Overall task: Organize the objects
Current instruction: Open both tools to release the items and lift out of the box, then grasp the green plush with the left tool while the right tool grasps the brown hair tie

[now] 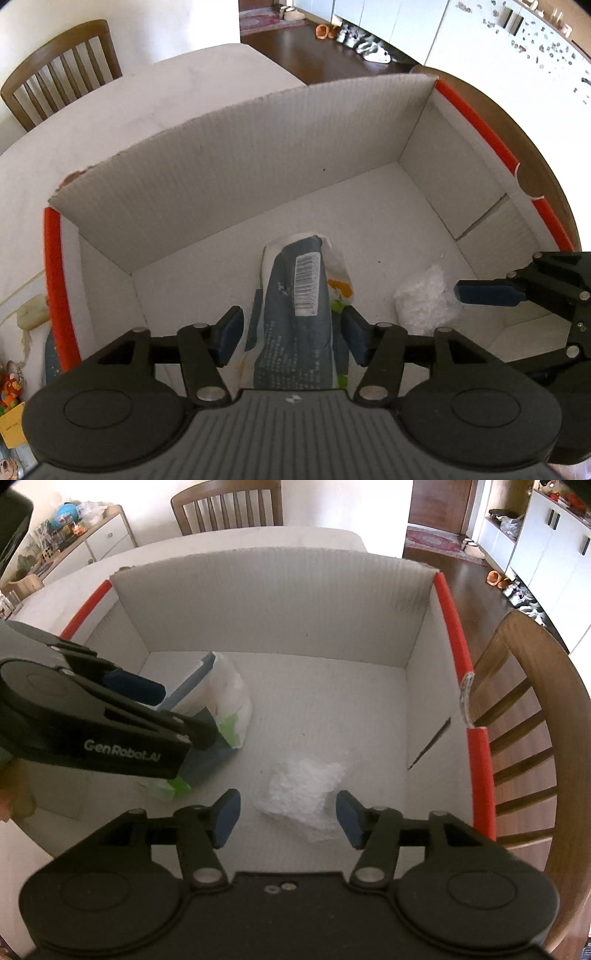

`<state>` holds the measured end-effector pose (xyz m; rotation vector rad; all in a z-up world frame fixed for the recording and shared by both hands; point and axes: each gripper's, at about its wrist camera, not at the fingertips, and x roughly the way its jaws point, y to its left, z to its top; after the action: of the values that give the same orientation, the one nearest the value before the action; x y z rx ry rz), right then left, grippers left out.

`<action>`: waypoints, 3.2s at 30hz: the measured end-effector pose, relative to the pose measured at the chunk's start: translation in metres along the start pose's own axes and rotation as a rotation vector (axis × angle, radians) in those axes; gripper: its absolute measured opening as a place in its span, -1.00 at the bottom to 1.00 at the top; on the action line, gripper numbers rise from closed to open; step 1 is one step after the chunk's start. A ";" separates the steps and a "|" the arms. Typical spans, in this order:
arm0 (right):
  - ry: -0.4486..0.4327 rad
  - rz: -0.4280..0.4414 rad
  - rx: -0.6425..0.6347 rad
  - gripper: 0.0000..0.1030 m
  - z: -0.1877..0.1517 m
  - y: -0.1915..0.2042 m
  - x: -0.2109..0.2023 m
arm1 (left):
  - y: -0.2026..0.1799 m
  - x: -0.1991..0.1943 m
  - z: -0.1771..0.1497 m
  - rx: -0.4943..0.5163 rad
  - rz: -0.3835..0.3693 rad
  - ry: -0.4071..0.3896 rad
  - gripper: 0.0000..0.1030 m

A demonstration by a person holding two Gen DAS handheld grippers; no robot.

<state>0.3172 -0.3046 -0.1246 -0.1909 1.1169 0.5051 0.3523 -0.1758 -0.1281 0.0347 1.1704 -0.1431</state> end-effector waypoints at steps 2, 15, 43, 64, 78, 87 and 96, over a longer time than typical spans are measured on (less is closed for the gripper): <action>-0.010 0.005 0.002 0.14 0.001 -0.003 -0.004 | 0.003 -0.005 -0.001 -0.003 -0.002 -0.012 0.11; -0.115 0.016 -0.002 0.25 -0.002 0.001 -0.048 | 0.009 -0.044 -0.012 -0.036 -0.014 -0.131 0.12; -0.313 0.100 0.080 0.47 -0.014 0.096 -0.124 | 0.069 -0.176 -0.106 -0.076 -0.021 -0.433 0.22; -0.350 0.180 0.044 0.90 -0.015 0.208 -0.120 | 0.165 -0.220 -0.191 -0.185 0.011 -0.527 0.89; -0.351 0.142 0.035 0.90 -0.012 0.257 -0.097 | 0.236 -0.212 -0.228 -0.284 0.057 -0.539 1.00; -0.308 0.099 0.019 0.90 -0.006 0.277 -0.057 | 0.279 -0.186 -0.233 -0.278 0.111 -0.497 1.00; -0.255 0.049 0.042 0.77 0.006 0.273 -0.019 | 0.312 -0.144 -0.225 -0.292 0.150 -0.429 1.00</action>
<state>0.1847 -0.0695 -0.0772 -0.0602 0.8840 0.5331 0.1325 0.1698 -0.0985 -0.1590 0.7469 0.1487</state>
